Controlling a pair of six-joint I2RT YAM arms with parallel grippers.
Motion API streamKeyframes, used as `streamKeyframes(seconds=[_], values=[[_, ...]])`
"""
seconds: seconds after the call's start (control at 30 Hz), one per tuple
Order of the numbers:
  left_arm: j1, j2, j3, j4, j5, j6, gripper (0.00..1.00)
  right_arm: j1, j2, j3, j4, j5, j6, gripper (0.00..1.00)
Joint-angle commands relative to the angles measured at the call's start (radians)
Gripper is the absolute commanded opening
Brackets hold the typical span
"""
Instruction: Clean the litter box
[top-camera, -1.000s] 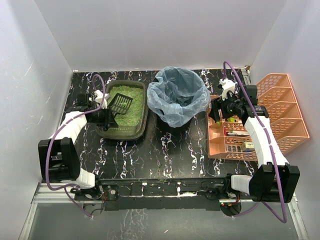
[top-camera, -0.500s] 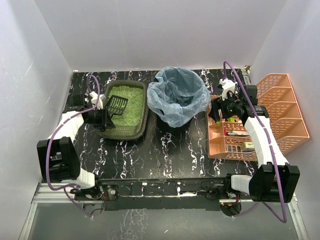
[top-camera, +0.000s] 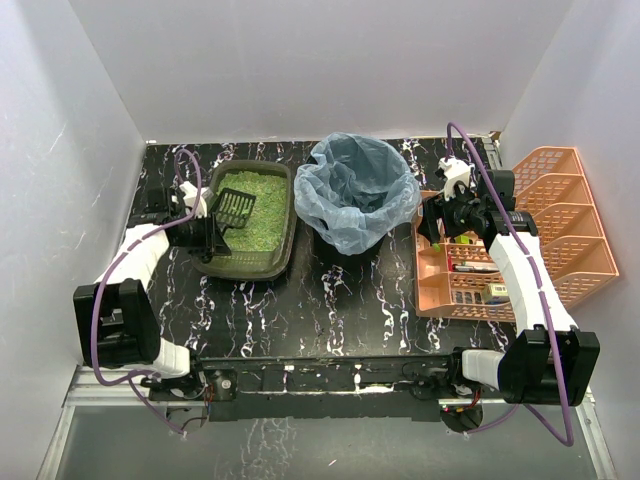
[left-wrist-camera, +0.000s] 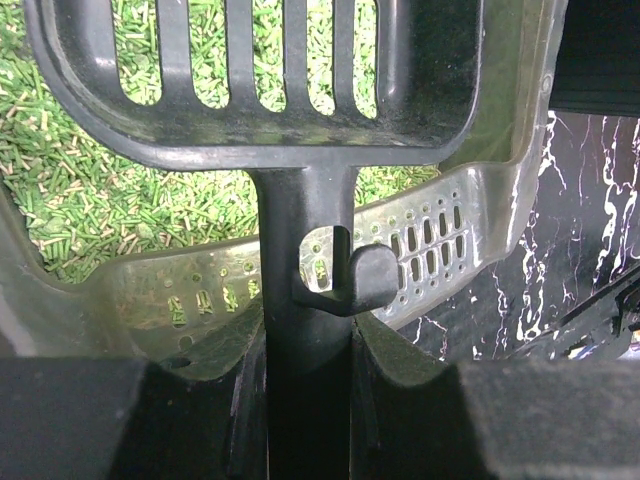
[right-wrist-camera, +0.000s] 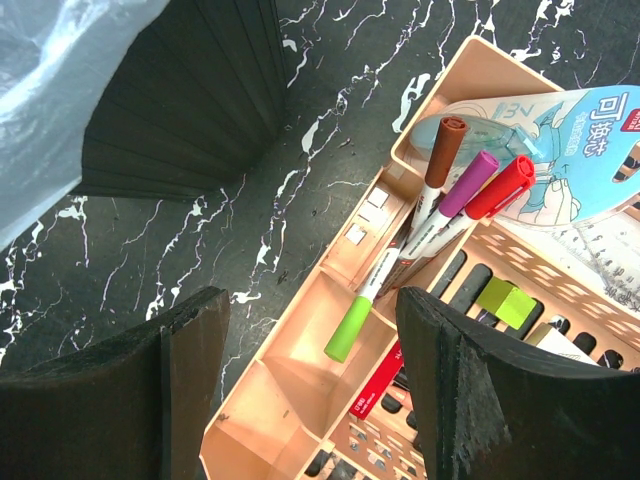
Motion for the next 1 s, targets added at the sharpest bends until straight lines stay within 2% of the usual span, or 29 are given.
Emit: streamKeyframes(seconds=[0.0, 0.27, 0.4, 0.53, 0.67, 0.77, 0.97], values=[[-0.005, -0.046, -0.002, -0.006, -0.001, 0.004, 0.00, -0.003, -0.040, 0.018, 0.055, -0.011, -0.007, 0.73], [-0.002, -0.053, 0.011, -0.030, -0.010, 0.031, 0.00, -0.004, -0.039, 0.020, 0.052, -0.016, -0.006, 0.73], [-0.003, -0.064, -0.006, 0.012, 0.001, 0.001, 0.00, -0.004, -0.040, 0.017, 0.055, -0.015, -0.007, 0.73], [-0.006, 0.007, 0.077, -0.010, 0.025, -0.009, 0.00, -0.004, -0.029, 0.030, 0.046, -0.026, -0.001, 0.73], [-0.010, -0.040, 0.057, 0.000, 0.001, 0.014, 0.00, -0.004, -0.042, 0.027, 0.044, -0.009, -0.006, 0.73], [-0.009, -0.070, 0.075, -0.034, -0.038, 0.052, 0.00, -0.004, -0.045, 0.017, 0.054, -0.010, -0.007, 0.73], [-0.012, -0.066, 0.209, -0.185, -0.046, 0.063, 0.00, -0.004, -0.031, 0.036, 0.046, -0.019, -0.004, 0.73]])
